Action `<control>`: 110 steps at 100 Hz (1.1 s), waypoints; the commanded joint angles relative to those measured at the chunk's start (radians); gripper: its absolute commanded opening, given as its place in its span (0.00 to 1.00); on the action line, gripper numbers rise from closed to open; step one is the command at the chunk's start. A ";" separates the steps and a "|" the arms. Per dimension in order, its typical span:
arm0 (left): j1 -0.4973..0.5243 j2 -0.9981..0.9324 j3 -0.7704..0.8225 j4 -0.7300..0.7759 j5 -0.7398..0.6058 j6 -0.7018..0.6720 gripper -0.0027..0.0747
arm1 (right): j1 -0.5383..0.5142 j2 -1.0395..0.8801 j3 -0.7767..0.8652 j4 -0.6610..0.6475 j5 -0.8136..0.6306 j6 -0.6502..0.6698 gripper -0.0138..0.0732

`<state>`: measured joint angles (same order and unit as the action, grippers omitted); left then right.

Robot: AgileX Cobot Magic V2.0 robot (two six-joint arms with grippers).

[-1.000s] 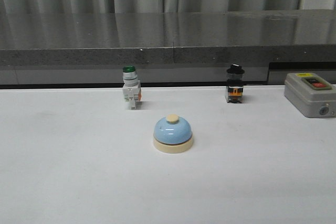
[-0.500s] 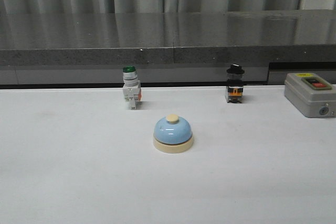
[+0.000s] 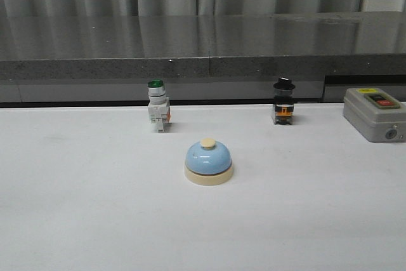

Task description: Place and press bell with both arms

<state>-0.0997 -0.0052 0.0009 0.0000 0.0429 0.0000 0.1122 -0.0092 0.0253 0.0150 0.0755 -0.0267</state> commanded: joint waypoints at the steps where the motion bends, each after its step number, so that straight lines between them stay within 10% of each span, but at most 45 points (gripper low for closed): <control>1: 0.002 -0.028 0.043 0.000 -0.081 -0.015 0.01 | -0.006 -0.019 -0.013 -0.001 -0.088 -0.002 0.09; 110: 0.002 -0.028 0.043 0.000 -0.081 -0.015 0.01 | -0.006 -0.017 -0.040 0.015 -0.178 -0.002 0.09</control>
<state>-0.0997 -0.0052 0.0009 0.0000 0.0429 0.0000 0.1122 -0.0092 0.0253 0.0168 -0.0196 -0.0267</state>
